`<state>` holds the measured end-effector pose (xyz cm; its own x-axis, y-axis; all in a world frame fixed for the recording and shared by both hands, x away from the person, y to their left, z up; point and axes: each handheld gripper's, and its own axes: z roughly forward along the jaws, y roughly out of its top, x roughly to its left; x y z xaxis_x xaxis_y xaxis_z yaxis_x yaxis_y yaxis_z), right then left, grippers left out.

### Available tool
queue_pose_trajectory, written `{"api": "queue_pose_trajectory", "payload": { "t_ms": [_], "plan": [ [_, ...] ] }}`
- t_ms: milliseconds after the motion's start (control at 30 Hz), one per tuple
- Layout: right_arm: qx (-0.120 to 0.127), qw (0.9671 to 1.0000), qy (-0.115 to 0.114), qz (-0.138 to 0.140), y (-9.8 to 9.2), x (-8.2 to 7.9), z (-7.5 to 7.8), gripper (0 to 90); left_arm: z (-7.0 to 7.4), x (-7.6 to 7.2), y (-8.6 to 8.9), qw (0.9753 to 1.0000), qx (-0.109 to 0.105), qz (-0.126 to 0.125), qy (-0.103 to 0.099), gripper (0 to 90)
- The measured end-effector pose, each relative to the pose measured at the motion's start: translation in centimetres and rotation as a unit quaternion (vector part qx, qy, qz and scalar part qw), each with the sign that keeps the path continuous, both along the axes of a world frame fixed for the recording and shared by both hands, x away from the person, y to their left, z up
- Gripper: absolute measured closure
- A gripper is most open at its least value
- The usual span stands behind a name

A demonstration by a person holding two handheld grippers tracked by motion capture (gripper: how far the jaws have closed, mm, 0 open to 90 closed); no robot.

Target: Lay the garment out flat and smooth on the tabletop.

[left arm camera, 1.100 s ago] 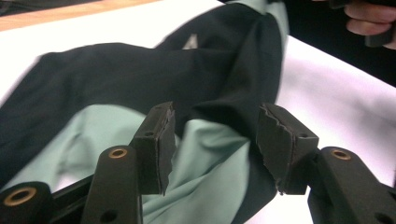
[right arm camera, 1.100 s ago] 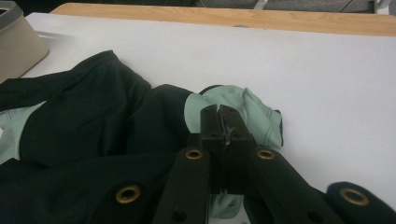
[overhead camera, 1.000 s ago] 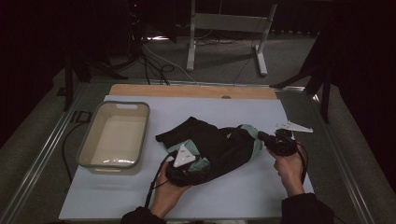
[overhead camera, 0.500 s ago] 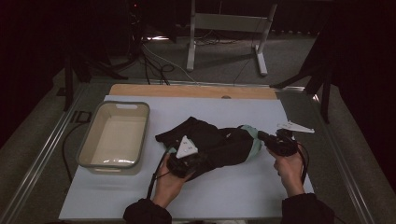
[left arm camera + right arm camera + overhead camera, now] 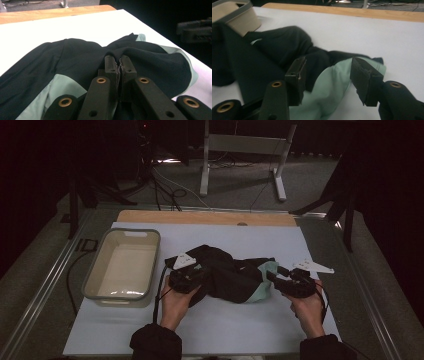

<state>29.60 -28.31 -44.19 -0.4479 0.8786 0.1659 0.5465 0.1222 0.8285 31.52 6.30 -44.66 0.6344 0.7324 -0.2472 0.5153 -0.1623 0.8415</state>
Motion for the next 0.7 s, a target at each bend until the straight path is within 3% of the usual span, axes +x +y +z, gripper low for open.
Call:
{"api": "queue_pose_trajectory", "payload": {
  "t_ms": [133,467,700],
  "plan": [
    [0.005,1.0000,0.000,0.008,-0.1,-1.3,-0.4,42.5,-0.1,0.1,-0.2,1.0000,-0.003,0.001,0.002,87.7],
    [-0.029,0.9990,0.009,0.034,0.1,-4.4,-1.7,38.3,0.0,0.3,-0.3,1.0000,-0.005,0.005,0.005,87.7],
    [-0.035,0.9981,0.022,0.046,0.0,-6.0,-2.8,37.1,0.0,0.4,-0.3,0.9999,-0.008,0.006,0.005,87.7]
  ]
}}
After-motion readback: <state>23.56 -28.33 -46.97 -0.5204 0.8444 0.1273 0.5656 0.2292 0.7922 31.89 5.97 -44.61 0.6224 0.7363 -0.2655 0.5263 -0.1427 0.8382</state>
